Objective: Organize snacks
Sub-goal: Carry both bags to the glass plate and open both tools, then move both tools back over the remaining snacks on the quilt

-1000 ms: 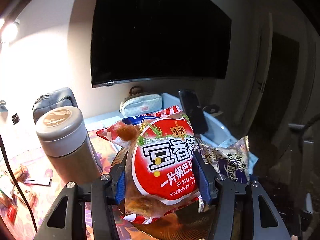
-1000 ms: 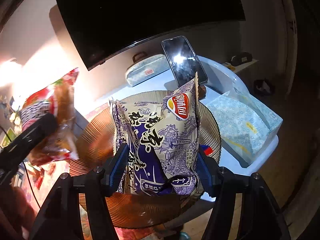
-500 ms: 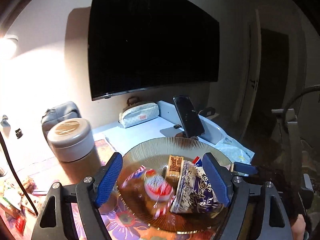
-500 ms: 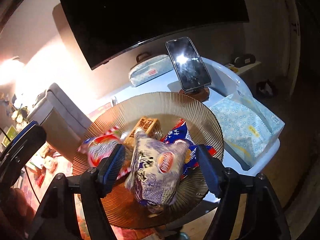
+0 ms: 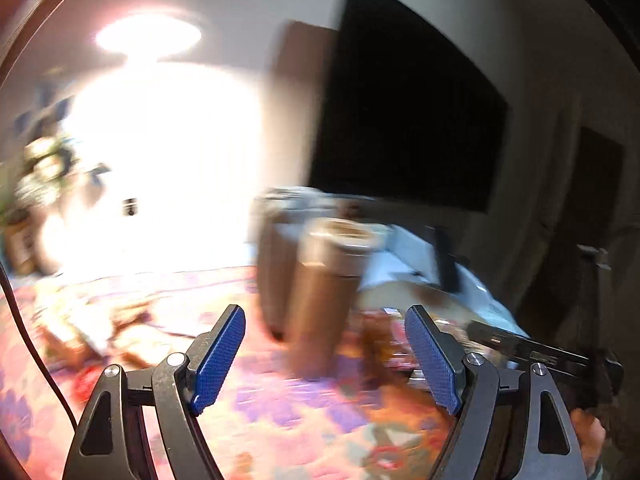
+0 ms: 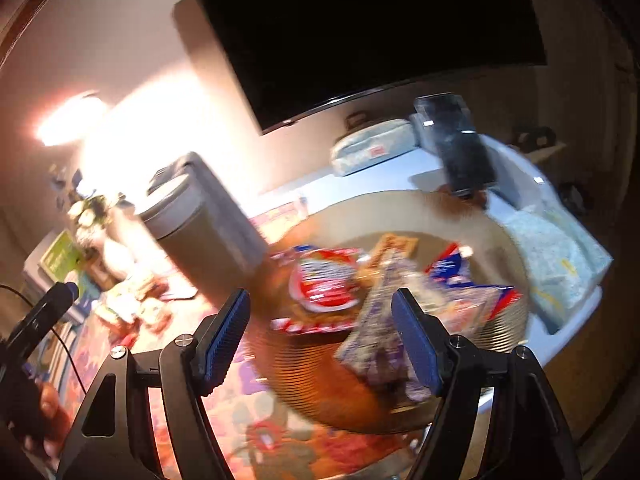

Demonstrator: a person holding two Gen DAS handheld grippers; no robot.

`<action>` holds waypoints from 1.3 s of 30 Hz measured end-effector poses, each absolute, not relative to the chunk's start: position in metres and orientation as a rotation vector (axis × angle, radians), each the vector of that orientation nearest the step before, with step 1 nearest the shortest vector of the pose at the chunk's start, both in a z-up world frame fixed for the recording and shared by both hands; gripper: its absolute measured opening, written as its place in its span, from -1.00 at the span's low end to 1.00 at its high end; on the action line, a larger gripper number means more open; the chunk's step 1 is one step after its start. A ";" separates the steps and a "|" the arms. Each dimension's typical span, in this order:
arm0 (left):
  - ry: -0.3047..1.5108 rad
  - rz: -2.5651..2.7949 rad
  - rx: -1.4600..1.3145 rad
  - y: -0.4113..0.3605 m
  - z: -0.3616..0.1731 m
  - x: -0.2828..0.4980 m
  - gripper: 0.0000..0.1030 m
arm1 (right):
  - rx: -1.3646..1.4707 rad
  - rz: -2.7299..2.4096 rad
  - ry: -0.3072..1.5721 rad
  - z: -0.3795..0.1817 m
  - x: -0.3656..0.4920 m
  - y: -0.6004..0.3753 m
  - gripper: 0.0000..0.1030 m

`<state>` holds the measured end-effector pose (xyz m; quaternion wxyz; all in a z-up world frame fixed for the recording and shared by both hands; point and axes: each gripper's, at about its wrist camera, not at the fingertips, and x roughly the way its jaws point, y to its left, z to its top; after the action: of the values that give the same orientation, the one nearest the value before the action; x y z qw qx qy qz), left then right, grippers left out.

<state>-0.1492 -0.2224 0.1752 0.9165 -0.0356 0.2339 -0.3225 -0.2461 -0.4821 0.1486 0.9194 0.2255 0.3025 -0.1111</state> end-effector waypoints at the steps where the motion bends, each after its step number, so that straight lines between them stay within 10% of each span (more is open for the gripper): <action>1: 0.482 -0.621 -0.091 -0.203 0.174 -0.145 0.55 | 0.451 -0.207 0.628 0.149 -0.240 -0.472 0.41; 19: 0.589 -0.095 -0.266 0.035 0.117 -0.094 0.55 | 0.228 0.126 0.802 0.122 -0.134 -0.307 0.41; 39: 0.889 -0.411 -0.047 -0.041 0.026 0.003 0.55 | 0.098 0.345 0.954 0.055 -0.003 -0.257 0.41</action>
<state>0.0030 -0.0410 0.0260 0.8823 -0.0224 0.4268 -0.1973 -0.0028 -0.2571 0.0547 0.8728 0.0471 0.4568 0.1653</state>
